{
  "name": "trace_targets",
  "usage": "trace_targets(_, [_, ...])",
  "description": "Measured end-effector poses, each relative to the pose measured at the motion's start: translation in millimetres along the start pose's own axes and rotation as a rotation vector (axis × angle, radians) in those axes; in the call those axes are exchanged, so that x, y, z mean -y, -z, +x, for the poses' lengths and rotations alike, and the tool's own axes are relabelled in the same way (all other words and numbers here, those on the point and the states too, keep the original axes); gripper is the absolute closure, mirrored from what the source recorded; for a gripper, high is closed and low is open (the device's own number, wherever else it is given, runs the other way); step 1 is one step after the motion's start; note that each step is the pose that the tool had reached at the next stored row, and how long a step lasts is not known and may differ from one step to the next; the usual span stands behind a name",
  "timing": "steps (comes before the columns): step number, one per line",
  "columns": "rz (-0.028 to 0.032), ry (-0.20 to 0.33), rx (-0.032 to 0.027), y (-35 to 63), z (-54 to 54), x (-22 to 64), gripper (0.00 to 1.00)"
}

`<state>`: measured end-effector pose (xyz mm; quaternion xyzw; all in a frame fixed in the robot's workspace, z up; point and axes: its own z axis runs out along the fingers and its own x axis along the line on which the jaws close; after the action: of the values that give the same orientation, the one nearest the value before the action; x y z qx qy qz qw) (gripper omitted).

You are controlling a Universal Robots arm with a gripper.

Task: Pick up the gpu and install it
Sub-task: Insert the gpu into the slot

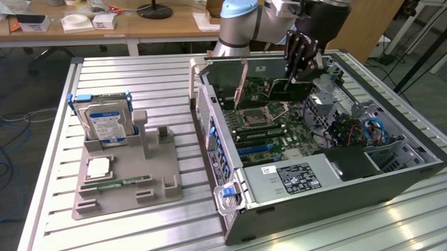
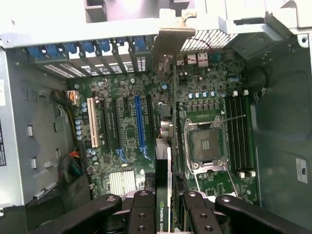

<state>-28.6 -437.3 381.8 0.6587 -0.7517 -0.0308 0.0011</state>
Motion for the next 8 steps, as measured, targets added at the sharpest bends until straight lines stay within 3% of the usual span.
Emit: trace_targets(8, [0.0009, 0.004, -0.0002, -1.7, -0.3, 1.0, 0.74])
